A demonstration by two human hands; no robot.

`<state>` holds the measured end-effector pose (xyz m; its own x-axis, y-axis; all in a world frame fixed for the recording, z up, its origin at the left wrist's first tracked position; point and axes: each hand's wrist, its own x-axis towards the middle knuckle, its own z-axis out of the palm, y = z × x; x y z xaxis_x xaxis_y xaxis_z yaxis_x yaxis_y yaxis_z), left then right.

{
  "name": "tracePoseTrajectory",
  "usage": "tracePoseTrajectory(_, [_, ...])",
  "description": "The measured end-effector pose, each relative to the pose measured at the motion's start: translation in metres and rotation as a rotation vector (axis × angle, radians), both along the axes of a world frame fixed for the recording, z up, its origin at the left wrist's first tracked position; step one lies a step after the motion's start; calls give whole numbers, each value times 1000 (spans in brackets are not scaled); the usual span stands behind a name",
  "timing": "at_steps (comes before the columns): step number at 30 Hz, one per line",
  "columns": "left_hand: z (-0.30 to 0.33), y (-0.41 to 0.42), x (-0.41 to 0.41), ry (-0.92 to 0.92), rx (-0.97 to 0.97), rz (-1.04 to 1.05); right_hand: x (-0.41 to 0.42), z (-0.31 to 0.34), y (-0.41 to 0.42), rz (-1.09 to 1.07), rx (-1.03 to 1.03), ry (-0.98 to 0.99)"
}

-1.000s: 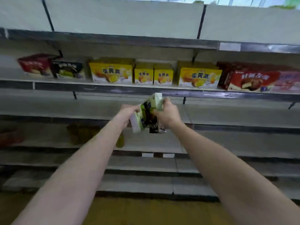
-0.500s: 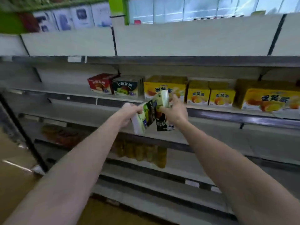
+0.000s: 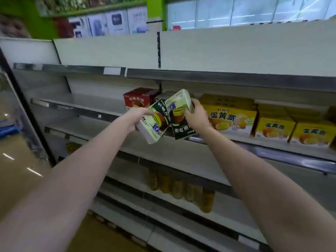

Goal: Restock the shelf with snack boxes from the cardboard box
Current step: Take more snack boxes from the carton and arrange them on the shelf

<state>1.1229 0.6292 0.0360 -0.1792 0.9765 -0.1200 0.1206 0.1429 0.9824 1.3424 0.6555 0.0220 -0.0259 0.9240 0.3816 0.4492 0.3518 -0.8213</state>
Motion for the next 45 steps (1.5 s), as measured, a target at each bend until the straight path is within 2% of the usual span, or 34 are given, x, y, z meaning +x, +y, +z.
tracePoseTrajectory(13, [3,38,-176,68,-79,-179,-165,11,56,76,-48,159])
tracePoseTrajectory(17, [8,67,-239,86,-80,-111,-241,8,81,95,-13,155])
tracePoseTrajectory(21, [19,102,-301,123,-75,-25,-306,17,107,26,2,118])
tracePoseTrajectory(25, [26,137,-354,135,31,61,-364,21,141,-42,-4,38])
tracePoseTrajectory(29, [28,166,-390,82,42,106,-408,19,170,-106,-32,26])
tracePoseTrajectory(33, [28,199,-412,62,149,137,-442,16,204,-125,69,-127])
tracePoseTrajectory(37, [26,243,-435,172,158,195,-454,21,249,-196,134,-449])
tracePoseTrajectory(39, [23,264,-445,143,150,151,-453,23,277,-198,132,-558])
tracePoseTrajectory(41, [21,280,-448,155,153,121,-453,22,304,-189,133,-640])
tracePoseTrajectory(45, [21,308,-452,296,121,90,-465,13,346,-114,124,-732])
